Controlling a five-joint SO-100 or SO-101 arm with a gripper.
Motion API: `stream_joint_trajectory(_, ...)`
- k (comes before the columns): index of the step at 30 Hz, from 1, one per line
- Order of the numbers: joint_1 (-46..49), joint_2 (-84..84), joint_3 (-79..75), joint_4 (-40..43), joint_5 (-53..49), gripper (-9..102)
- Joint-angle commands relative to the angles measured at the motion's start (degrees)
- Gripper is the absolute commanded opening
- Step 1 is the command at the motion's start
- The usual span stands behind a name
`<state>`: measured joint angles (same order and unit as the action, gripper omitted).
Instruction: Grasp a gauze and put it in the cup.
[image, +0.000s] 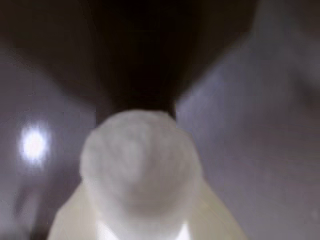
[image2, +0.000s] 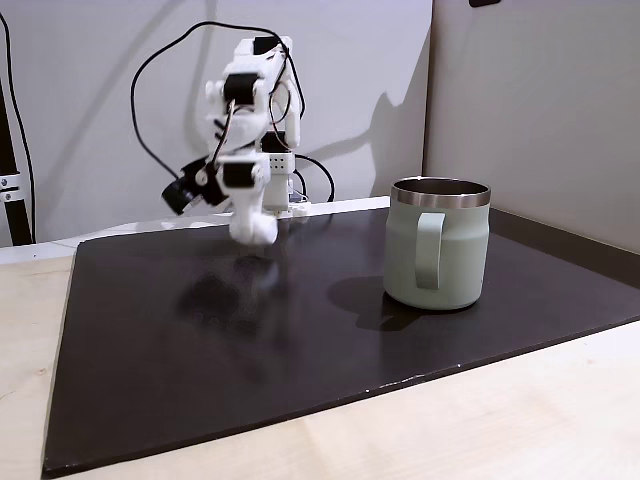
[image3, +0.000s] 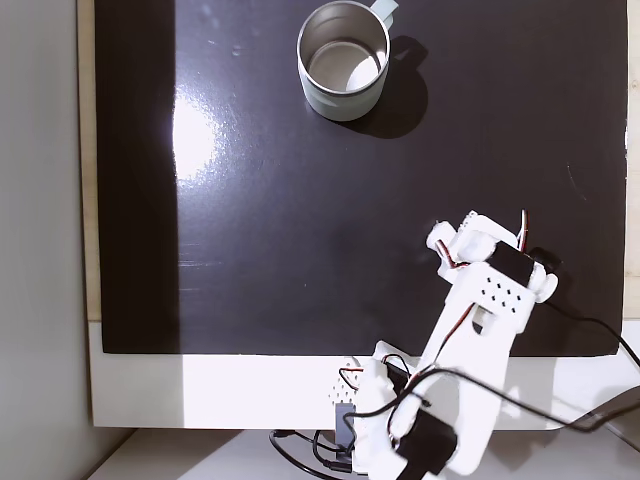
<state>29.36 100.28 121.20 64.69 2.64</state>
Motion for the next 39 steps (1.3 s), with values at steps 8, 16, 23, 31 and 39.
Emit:
stream_joint_trajectory(8, -12.1, 4.1, -31.7, 25.9, 5.7, 0)
stream_joint_trajectory(16, -18.4, -6.3, -53.1, 34.6, 9.6, 0)
stream_joint_trajectory(23, -21.7, -27.8, -83.7, 38.2, 11.3, 0)
stream_joint_trajectory(31, -29.5, -39.6, -101.3, 38.3, 11.1, 0)
stream_joint_trajectory(39, -34.5, -51.9, -118.5, 37.6, 11.4, 0)
